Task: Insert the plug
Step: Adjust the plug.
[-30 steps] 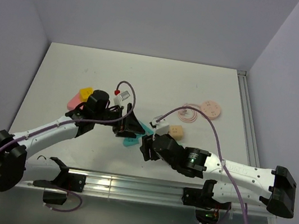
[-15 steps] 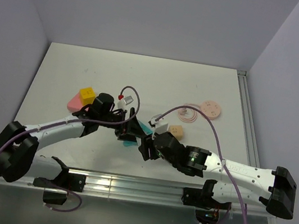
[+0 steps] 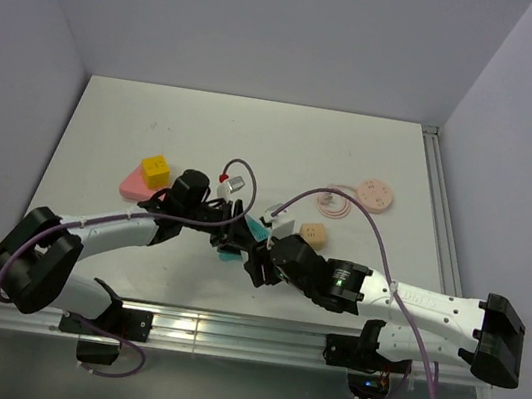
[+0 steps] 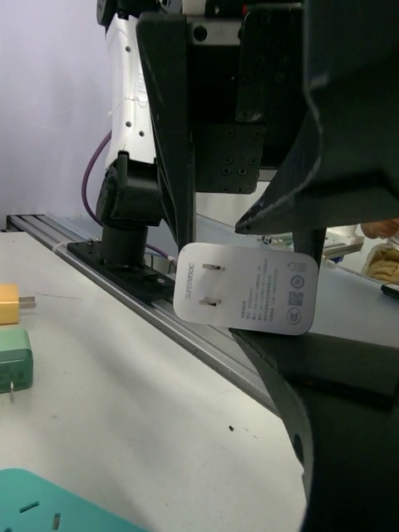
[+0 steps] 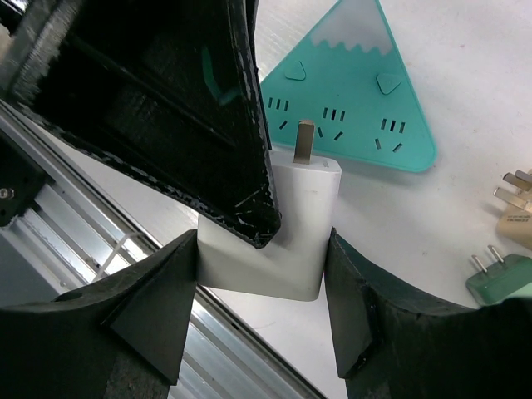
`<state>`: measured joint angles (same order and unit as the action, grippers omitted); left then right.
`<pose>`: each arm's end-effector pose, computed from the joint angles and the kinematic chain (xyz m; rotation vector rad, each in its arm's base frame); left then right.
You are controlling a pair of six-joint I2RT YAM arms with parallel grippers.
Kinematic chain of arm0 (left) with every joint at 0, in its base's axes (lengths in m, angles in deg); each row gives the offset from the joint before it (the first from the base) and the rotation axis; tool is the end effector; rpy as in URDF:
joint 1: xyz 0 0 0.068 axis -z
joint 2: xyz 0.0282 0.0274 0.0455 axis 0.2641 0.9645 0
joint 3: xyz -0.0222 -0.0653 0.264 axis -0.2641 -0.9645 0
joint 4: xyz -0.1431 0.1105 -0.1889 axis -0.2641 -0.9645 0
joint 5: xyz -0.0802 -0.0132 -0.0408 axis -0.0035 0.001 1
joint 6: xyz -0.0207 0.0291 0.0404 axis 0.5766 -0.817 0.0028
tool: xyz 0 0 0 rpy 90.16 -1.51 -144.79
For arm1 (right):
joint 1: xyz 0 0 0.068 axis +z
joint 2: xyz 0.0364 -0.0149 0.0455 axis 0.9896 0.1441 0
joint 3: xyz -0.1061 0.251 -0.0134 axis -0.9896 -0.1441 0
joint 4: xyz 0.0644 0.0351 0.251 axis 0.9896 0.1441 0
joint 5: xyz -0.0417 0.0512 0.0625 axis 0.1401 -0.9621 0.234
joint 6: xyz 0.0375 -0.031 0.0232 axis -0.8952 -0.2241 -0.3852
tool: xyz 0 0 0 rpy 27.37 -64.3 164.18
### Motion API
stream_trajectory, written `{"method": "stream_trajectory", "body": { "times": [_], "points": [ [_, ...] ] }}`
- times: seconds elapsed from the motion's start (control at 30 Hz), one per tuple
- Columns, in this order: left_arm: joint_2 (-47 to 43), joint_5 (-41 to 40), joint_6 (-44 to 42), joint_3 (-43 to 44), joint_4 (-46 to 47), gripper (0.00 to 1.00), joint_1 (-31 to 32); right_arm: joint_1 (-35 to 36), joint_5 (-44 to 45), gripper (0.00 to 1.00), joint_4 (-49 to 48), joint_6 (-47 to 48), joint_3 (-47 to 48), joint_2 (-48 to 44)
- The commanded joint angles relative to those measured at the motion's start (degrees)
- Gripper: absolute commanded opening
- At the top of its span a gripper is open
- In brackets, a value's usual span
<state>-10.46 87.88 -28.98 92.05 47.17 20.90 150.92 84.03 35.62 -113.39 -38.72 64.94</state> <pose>0.2045 -0.1829 0.2011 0.1279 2.4942 -1.7616 0.0930 0.2147 0.2490 -0.6635 2.1271 0.6081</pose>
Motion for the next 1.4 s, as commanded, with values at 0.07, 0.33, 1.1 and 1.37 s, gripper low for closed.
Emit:
{"method": "stream_trajectory", "body": {
  "times": [0.07,0.33,1.1,1.37],
  "points": [
    [0.2,0.3,-1.9,1.4,0.5,0.46,2.7,-0.3,0.7,0.49,-3.0,1.3,3.3,-0.3],
    [1.3,0.5,-2.4,1.9,1.6,0.1,3.6,-0.2,-0.1,0.52,-3.2,1.2,2.2,-2.0],
    [-5.7,-3.5,-3.7,1.0,-1.6,0.0,-2.1,-1.3,-2.7,0.98,-4.4,0.8,0.6,-2.4],
    [-9.7,-2.4,-3.2,-3.2,1.2,0.0,-6.0,-4.4,-8.5,0.98,-6.2,-1.2,-2.0,-7.3]
  ]
}}
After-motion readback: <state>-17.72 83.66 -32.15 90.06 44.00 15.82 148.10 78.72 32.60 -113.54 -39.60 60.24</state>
